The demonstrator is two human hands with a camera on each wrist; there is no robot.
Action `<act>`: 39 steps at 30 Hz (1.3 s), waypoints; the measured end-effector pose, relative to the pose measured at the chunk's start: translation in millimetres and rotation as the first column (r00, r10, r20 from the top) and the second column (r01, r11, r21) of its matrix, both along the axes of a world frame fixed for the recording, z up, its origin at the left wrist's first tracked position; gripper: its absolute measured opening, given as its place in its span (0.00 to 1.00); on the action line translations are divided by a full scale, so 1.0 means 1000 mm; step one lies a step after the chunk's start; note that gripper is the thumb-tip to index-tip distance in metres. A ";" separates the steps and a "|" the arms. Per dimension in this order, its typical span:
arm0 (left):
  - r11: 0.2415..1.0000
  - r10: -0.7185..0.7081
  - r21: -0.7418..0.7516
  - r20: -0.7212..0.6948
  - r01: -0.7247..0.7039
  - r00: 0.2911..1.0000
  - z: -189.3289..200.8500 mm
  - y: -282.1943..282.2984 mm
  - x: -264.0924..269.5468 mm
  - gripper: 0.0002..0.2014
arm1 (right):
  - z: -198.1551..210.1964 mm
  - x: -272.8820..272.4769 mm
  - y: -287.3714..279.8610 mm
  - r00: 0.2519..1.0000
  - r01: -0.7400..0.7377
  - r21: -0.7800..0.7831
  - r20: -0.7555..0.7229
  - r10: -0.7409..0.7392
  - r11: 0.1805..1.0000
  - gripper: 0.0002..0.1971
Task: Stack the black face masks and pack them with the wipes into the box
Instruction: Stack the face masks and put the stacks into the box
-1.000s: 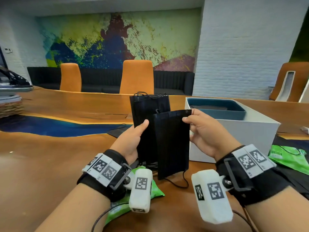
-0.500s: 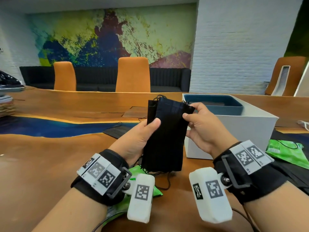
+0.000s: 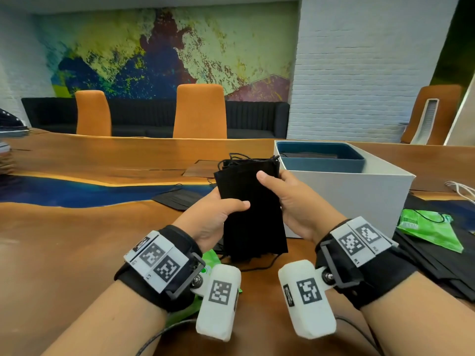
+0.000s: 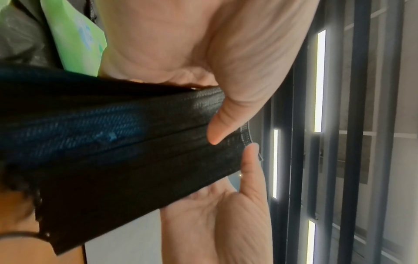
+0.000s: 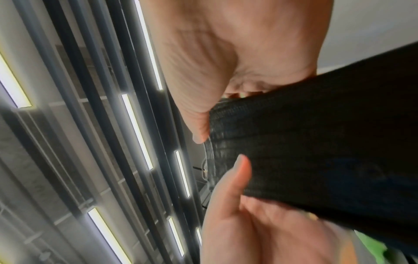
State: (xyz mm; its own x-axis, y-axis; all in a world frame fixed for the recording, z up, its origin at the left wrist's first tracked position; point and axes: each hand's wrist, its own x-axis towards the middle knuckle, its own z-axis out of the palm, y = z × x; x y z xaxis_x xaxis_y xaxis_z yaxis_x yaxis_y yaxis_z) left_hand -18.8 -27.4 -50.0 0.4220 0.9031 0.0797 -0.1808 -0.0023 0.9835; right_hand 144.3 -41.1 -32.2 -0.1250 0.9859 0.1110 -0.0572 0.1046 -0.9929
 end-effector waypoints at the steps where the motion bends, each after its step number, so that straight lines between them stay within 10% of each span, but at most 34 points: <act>1: 1.000 0.007 0.006 0.008 -0.007 1.000 0.000 0.000 0.002 0.18 | -0.001 -0.003 -0.001 1.000 -0.004 0.028 0.009 0.003 1.000 0.22; 10: 0.985 0.173 -0.027 0.173 -0.171 0.970 0.004 0.004 -0.002 0.16 | -0.008 -0.013 -0.001 0.995 0.055 0.127 0.071 -0.064 0.990 0.42; 18: 0.981 0.193 -0.062 0.124 -0.186 0.973 0.005 0.002 0.003 0.19 | -0.021 -0.005 0.003 0.961 0.121 0.040 0.244 -0.127 0.992 0.23; 21: 0.988 0.139 -0.081 0.061 -0.134 0.988 0.002 0.000 0.007 0.18 | -0.020 -0.009 0.002 0.919 0.207 0.012 0.341 -0.198 0.978 0.39; 27: 0.995 0.077 -0.068 0.047 -0.074 0.996 0.000 0.000 0.009 0.21 | -0.026 -0.016 -0.003 0.981 0.181 0.031 0.063 -0.183 0.983 0.34; 39: 0.994 0.109 -0.033 0.077 -0.107 0.991 0.001 0.002 0.007 0.13 | -0.023 -0.008 -0.001 0.994 0.053 0.132 0.089 -0.065 0.990 0.30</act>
